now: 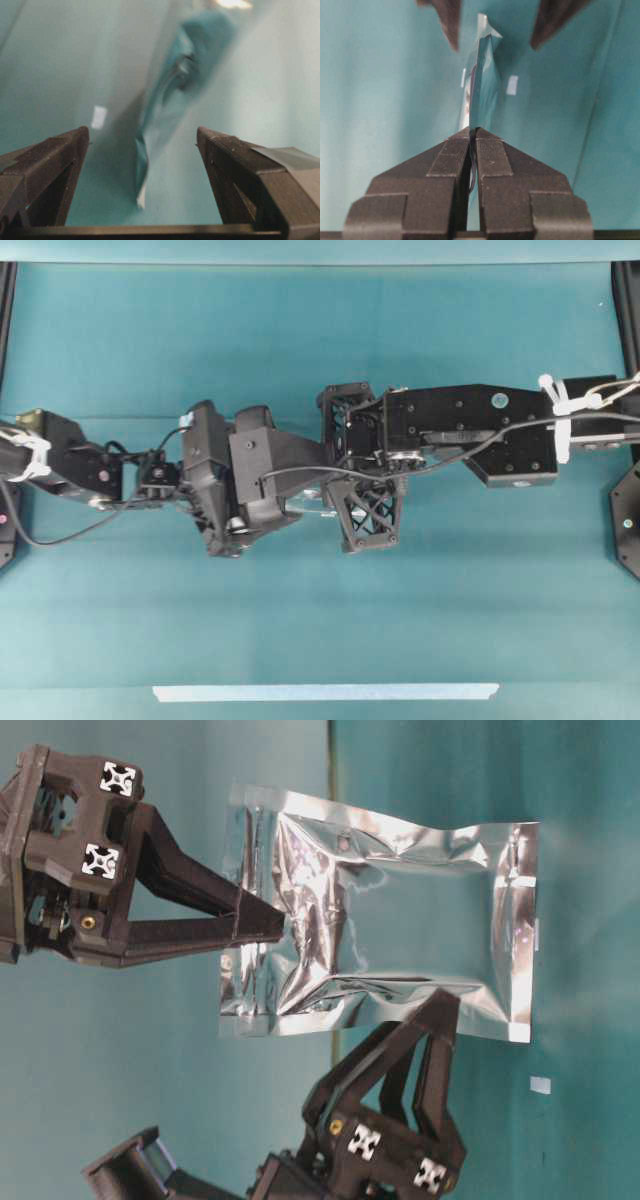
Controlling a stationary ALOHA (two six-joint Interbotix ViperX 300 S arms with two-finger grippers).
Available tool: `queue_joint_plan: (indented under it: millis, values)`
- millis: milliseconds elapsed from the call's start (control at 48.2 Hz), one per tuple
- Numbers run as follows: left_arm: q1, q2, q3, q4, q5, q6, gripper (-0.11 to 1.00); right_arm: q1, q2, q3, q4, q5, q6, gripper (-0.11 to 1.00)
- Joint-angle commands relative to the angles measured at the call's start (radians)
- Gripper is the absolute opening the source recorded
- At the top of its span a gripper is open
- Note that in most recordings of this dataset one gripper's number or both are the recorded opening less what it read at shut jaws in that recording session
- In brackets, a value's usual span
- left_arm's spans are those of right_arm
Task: Hand over the silver zip bag and make it stand upright.
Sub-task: 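Close the left gripper on the bag's lower edge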
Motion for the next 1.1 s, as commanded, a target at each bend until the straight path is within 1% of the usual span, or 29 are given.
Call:
queue_joint_plan:
  millis: [0, 332, 602, 830, 976, 1080]
  values:
    - [-0.002, 0.012, -0.029, 0.002, -0.012, -0.002, 0.94, 0.005, -0.011, -0.003, -0.002, -0.008, -0.003, 0.05]
    - [-0.009, 0.060, -0.083, 0.000, -0.037, -0.026, 0.94, 0.005, -0.011, 0.000, -0.002, -0.009, 0.000, 0.05]
    - [-0.035, 0.091, -0.115, 0.000, -0.038, -0.026, 0.94, 0.005, -0.011, 0.005, -0.002, -0.011, 0.000, 0.05]
    - [-0.031, 0.115, -0.144, 0.000, -0.038, -0.028, 0.94, 0.002, -0.011, 0.006, -0.002, -0.015, 0.002, 0.05]
    - [-0.025, 0.115, -0.146, 0.000, -0.035, -0.028, 0.91, 0.003, -0.011, 0.006, -0.002, -0.015, 0.002, 0.05]
    - [-0.023, 0.115, -0.149, 0.000, -0.032, -0.028, 0.84, 0.003, -0.011, 0.011, -0.002, -0.015, 0.002, 0.05]
